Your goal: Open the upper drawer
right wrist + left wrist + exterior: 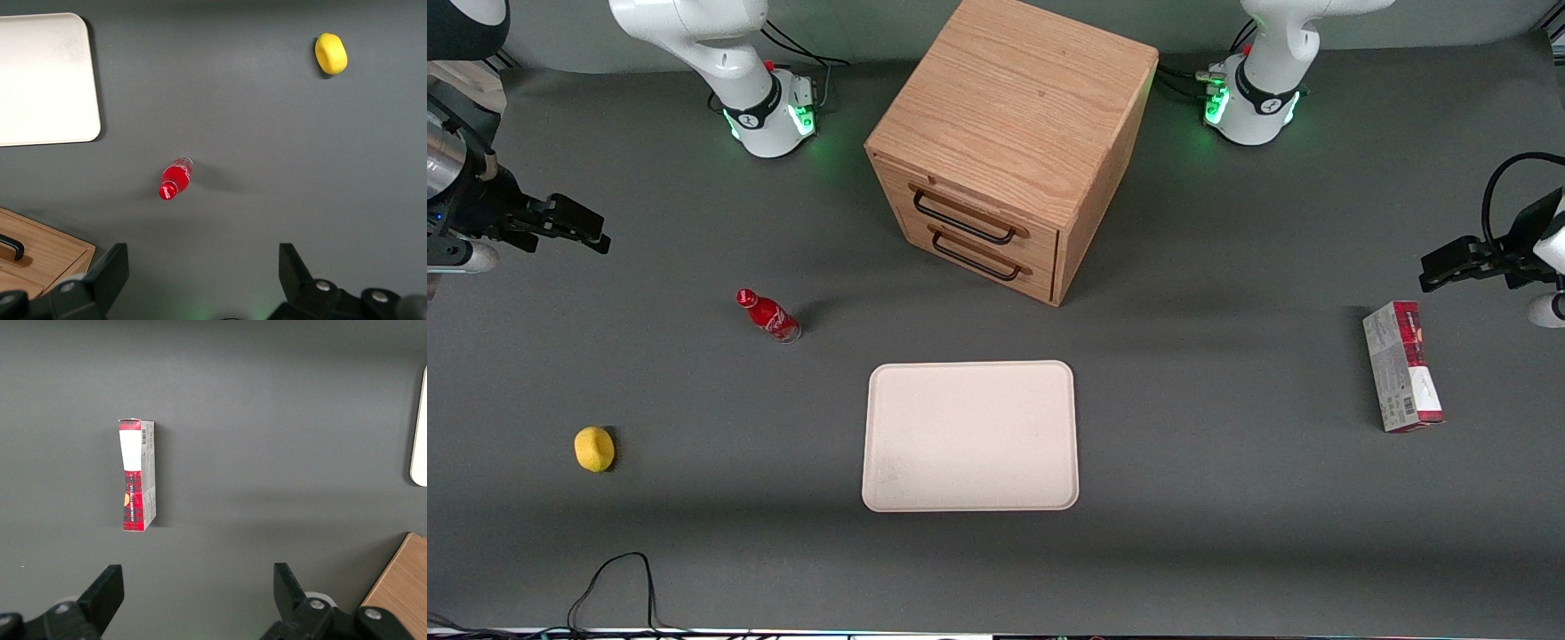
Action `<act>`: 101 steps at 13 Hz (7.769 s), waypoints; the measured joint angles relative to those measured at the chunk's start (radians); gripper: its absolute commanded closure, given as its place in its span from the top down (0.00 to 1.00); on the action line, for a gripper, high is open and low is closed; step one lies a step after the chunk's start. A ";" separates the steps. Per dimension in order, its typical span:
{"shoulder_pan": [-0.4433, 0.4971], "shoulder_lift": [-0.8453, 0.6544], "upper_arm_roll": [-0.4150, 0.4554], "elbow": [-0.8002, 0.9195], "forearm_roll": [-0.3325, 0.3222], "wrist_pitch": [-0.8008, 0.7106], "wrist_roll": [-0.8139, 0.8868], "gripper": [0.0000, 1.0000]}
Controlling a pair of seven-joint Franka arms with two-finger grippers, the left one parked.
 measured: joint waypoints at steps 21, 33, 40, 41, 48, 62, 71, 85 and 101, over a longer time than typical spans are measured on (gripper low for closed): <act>0.017 0.263 0.535 0.212 0.003 0.018 0.032 1.00; 0.018 0.438 0.747 0.191 0.046 0.092 -0.312 1.00; 0.018 0.454 0.749 0.050 0.046 0.228 -0.331 1.00; 0.018 0.454 0.749 0.040 0.046 0.238 -0.332 1.00; 0.018 0.478 0.749 0.015 0.046 0.276 -0.340 1.00; 0.011 0.513 0.743 0.025 -0.071 0.303 -0.368 1.00; -0.002 0.551 0.587 0.168 -0.084 0.312 -0.552 1.00; -0.004 0.643 0.481 0.317 -0.085 0.313 -0.635 1.00; -0.027 0.300 0.080 0.364 0.119 -0.052 -0.277 1.00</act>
